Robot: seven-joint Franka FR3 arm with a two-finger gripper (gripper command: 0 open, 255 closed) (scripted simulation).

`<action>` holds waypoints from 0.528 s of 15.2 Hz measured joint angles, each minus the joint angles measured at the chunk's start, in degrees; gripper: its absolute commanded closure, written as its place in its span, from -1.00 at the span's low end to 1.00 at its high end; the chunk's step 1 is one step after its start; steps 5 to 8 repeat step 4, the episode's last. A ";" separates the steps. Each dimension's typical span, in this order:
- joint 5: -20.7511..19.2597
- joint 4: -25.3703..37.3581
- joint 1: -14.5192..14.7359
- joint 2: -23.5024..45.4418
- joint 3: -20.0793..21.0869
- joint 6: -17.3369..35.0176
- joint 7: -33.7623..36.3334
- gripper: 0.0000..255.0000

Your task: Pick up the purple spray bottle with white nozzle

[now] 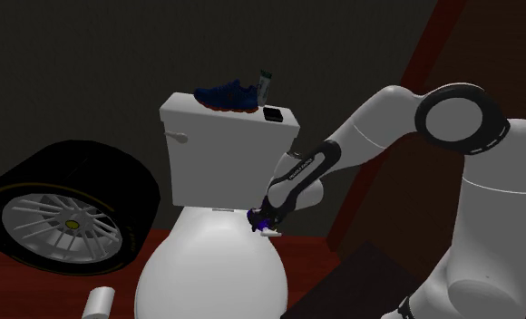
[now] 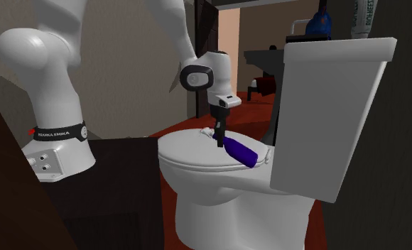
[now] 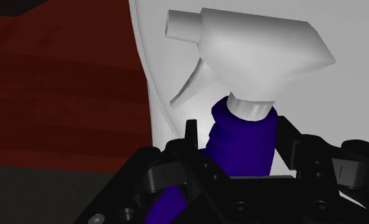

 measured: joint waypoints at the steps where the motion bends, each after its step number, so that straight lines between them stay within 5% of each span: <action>1: -0.14 -0.28 0.12 -0.88 -0.13 -0.59 0.23 1.00; 8: -0.70 -0.41 0.44 -2.94 -0.60 -2.52 0.92 1.00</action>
